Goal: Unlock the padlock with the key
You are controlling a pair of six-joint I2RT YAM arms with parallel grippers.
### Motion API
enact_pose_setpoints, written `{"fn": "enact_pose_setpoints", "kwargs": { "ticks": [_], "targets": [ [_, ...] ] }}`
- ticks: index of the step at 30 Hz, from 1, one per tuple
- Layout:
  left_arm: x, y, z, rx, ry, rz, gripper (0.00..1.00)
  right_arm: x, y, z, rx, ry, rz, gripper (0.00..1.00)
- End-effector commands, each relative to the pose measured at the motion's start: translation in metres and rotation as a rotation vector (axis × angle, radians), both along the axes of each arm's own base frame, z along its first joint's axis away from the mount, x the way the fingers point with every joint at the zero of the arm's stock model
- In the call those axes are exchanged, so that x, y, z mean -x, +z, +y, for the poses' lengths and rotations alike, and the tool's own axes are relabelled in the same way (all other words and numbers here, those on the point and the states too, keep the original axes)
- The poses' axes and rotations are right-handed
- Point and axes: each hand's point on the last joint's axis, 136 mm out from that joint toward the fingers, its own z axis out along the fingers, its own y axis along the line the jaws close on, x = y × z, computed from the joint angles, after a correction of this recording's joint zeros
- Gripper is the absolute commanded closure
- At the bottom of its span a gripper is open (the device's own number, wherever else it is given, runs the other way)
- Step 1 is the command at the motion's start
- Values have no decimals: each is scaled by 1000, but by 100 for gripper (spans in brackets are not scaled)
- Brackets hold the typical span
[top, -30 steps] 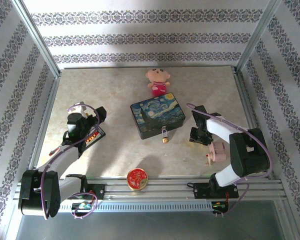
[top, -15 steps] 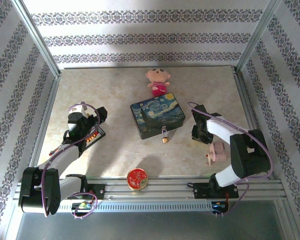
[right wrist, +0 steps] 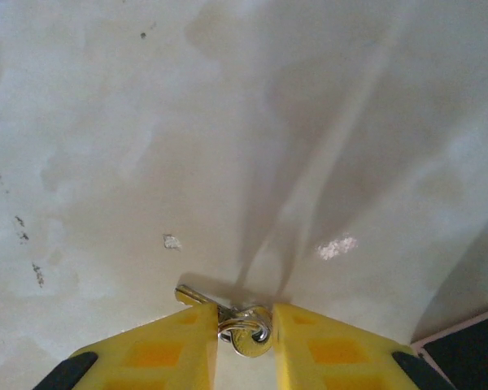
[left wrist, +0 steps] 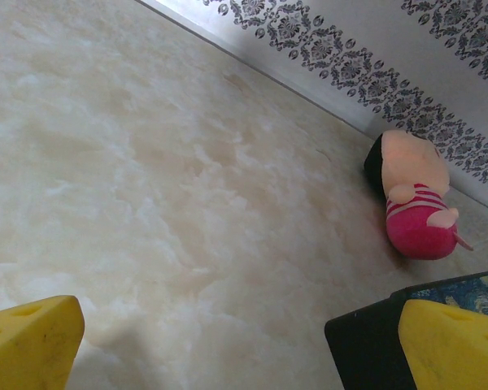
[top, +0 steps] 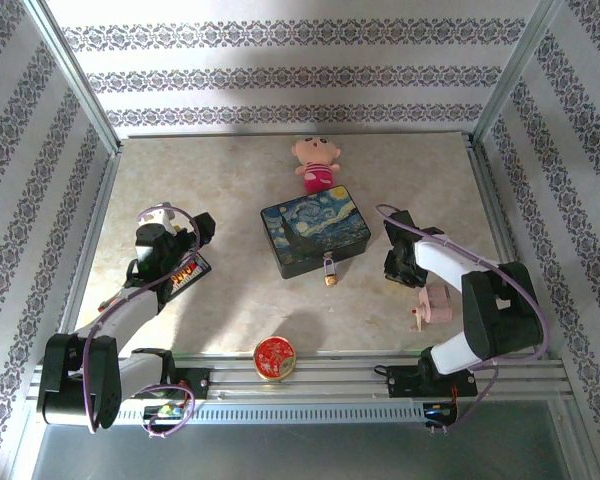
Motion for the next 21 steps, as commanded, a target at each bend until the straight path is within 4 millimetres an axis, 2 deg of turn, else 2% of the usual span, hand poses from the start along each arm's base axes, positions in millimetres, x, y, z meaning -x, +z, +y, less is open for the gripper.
{"fn": "enact_pose_setpoints", "kwargs": {
  "ticks": [1, 4, 7, 9, 17, 21],
  "targets": [
    [-4, 15, -3, 12, -5, -41, 1, 8, 1, -6, 19, -27, 6, 76],
    [-5, 15, -4, 14, -7, -41, 1, 11, 1, -6, 19, -31, 8, 76],
    [-5, 15, -4, 14, -7, -42, 1, 12, 0, -6, 15, -29, 12, 70],
    [-5, 15, -4, 14, -9, -41, 1, 14, -1, -5, 16, -26, 16, 70],
    [-4, 14, -4, 17, -7, -39, 1, 13, -4, -3, 14, -23, 16, 71],
    [-3, 14, -4, 17, -7, -38, 1, 12, -5, -2, 17, -19, 21, 76]
  ]
}}
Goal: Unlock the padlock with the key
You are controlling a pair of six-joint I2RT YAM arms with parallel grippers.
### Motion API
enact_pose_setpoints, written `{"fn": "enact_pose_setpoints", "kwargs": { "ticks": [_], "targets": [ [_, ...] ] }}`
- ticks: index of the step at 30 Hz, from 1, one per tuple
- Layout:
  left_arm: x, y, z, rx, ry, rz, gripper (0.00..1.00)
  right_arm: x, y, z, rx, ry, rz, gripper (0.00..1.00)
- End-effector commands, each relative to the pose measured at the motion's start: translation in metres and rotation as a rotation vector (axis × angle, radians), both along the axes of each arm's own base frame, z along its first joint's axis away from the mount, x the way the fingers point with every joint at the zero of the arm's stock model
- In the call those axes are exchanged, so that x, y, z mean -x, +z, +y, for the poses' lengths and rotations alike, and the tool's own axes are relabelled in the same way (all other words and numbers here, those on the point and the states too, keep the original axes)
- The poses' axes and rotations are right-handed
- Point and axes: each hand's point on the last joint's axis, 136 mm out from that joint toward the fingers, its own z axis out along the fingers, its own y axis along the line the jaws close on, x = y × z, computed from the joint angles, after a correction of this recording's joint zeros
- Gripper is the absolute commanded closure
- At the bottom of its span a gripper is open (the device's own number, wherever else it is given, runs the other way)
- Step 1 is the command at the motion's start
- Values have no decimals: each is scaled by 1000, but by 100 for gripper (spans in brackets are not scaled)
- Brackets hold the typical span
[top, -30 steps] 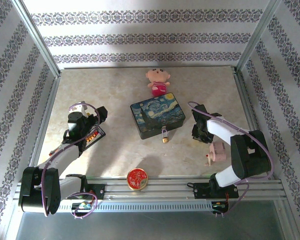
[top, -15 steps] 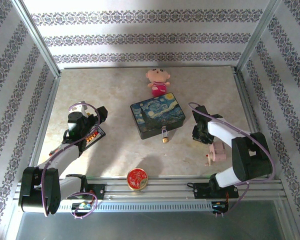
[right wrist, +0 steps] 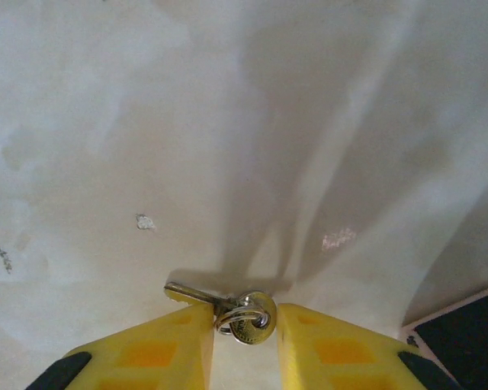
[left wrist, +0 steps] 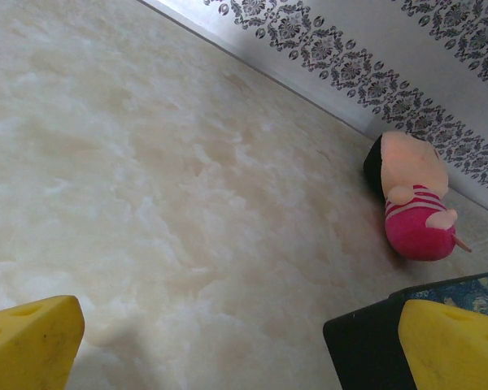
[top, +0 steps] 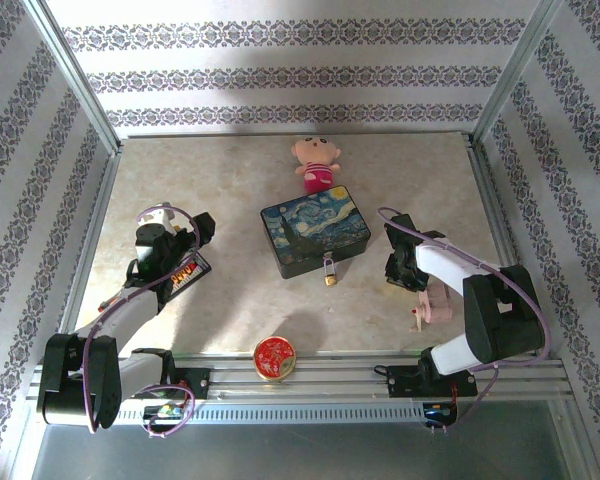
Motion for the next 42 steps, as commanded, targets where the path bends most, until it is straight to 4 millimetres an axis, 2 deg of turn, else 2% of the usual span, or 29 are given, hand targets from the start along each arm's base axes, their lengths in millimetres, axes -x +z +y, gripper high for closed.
{"fn": "enact_pose_setpoints", "kwargs": {
  "ticks": [1, 8, 16, 22, 25, 30, 36, 39, 42],
  "targets": [
    [-3, 14, -4, 10, -9, -40, 1, 3, -1, 0, 20, 4, 10, 77],
    [-3, 16, -3, 4, -5, -48, 1, 6, 4, -1, 40, 11, 5, 83],
    [-2, 19, -1, -1, 1, -53, 1, 8, 13, -5, 64, 12, -5, 98],
    [-1, 26, 1, 23, 25, -49, 1, 5, 27, -1, 75, 46, -34, 100],
    [-1, 36, -2, 53, 14, -51, 1, -2, 45, 8, 65, 89, -88, 100],
    [-2, 65, -19, 75, -83, -65, 1, -15, 84, 30, 13, 164, -212, 100],
    [-3, 83, -23, 177, -75, -49, 1, -32, 140, 70, -133, 270, -415, 100],
    [-4, 93, -37, 250, -143, -99, 1, -37, 165, 87, -204, 307, -496, 100],
    [-3, 103, -56, 237, -247, -156, 1, -42, 188, 104, -280, 335, -564, 100]
  ]
}}
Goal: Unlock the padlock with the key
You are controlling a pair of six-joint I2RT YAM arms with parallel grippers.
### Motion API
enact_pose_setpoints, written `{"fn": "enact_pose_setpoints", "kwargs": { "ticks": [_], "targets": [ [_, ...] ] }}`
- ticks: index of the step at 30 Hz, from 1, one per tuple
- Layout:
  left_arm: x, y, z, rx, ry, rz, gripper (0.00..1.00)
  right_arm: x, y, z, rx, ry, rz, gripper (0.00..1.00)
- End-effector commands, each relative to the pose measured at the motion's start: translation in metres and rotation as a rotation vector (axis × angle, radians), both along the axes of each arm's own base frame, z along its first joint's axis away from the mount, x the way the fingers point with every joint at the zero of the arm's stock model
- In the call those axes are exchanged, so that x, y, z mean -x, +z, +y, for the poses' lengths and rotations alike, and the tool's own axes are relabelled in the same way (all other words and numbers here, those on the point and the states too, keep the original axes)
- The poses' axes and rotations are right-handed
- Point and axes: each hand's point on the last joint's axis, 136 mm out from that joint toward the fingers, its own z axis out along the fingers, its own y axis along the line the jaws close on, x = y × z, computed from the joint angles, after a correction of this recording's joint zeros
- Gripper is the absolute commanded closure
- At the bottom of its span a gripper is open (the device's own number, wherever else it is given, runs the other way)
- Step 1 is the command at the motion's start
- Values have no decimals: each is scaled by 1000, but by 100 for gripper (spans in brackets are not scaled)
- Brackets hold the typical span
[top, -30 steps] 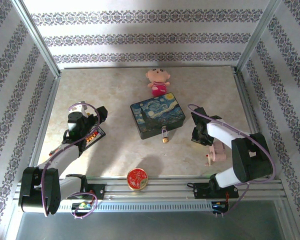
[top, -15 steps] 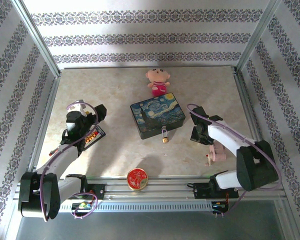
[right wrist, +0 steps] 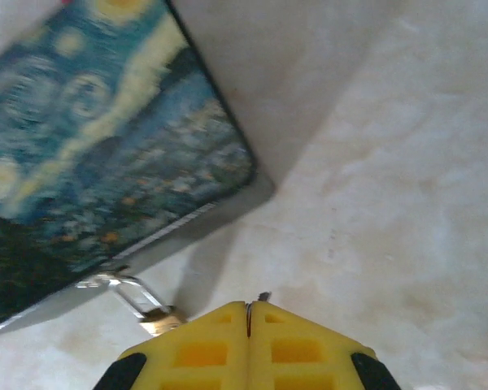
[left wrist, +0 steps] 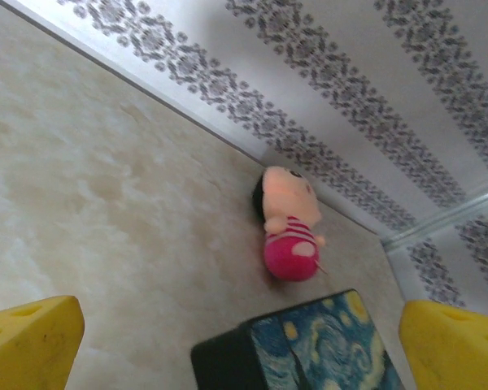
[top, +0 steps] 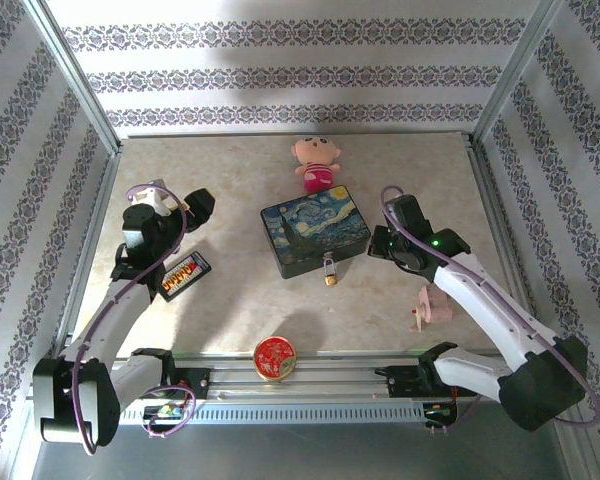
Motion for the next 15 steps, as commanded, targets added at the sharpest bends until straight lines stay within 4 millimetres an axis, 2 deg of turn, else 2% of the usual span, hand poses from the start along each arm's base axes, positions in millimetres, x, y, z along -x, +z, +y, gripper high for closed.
{"fn": "enact_pose_setpoints", "kwargs": {
  "ticks": [1, 4, 8, 11, 15],
  "targets": [
    [3, 19, -32, 20, -145, -94, 1, -9, 36, 27, -109, 83, -99, 100],
    [8, 23, -55, -81, -219, -147, 1, -13, 55, 43, -169, 121, -145, 100],
    [22, 26, -101, -236, -361, -243, 1, -17, 82, 67, -262, 189, -208, 100],
    [32, 32, -130, -272, -459, -332, 1, -19, 101, 82, -330, 228, -243, 100],
    [39, 36, -158, -317, -537, -417, 0, -19, 124, 98, -407, 278, -278, 100]
  ]
}}
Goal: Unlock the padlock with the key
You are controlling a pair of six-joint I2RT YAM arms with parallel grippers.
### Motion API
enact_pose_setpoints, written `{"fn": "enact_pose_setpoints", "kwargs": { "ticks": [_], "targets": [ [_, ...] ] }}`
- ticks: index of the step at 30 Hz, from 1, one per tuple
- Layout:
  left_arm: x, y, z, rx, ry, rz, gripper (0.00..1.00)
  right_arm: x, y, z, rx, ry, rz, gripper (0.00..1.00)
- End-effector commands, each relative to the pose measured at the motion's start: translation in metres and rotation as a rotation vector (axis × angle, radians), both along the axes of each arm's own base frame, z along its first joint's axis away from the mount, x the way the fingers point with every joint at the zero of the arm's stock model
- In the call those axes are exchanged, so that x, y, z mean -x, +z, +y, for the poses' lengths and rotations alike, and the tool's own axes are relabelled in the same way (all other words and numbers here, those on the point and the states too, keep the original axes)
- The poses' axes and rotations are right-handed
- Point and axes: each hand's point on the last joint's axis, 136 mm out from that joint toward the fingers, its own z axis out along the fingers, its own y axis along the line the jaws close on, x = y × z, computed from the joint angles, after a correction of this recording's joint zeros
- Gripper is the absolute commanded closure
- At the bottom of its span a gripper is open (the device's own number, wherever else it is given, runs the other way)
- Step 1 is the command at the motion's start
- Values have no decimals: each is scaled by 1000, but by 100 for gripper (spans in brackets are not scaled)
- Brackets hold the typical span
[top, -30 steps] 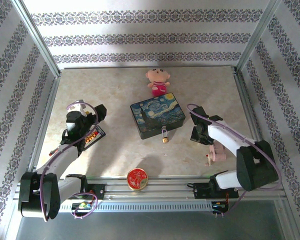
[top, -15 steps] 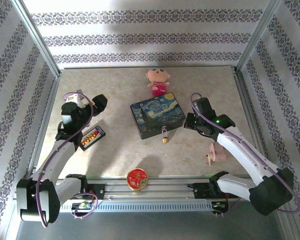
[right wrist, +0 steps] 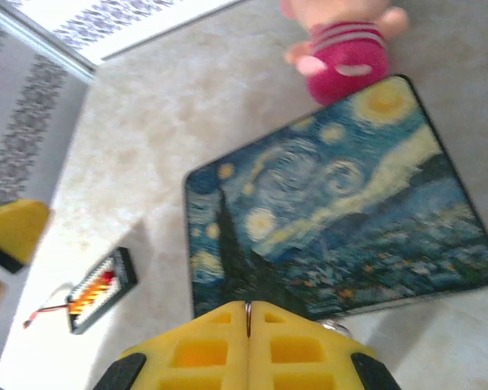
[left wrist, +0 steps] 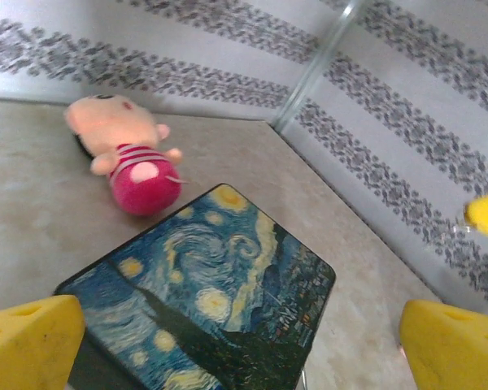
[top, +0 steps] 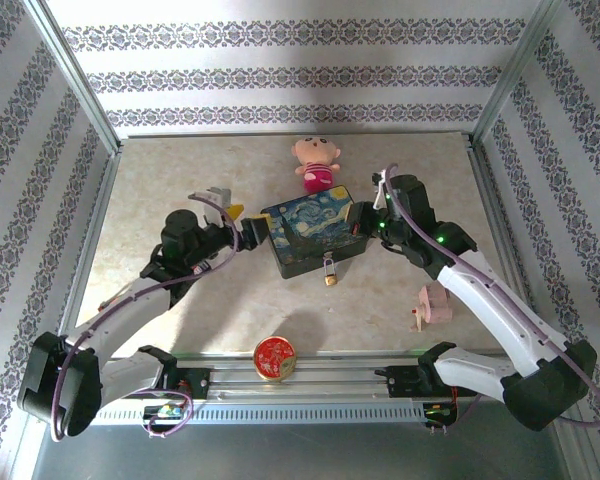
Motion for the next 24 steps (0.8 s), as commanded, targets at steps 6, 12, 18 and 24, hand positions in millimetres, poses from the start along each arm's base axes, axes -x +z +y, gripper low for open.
{"fn": "enact_pose_setpoints", "kwargs": {
  "ticks": [6, 12, 18, 24],
  "targets": [
    [19, 22, -71, -134, -237, -302, 18, 3, 55, 43, -206, 140, -99, 100],
    [23, 24, -105, -151, -282, -402, 32, 8, 60, 55, -235, 184, -101, 100],
    [14, 33, -120, -124, -280, -472, 41, 13, 59, 66, -252, 233, -92, 100],
    [19, 38, -130, -127, -330, -520, 47, 16, 58, 71, -262, 253, -83, 100]
  ]
}}
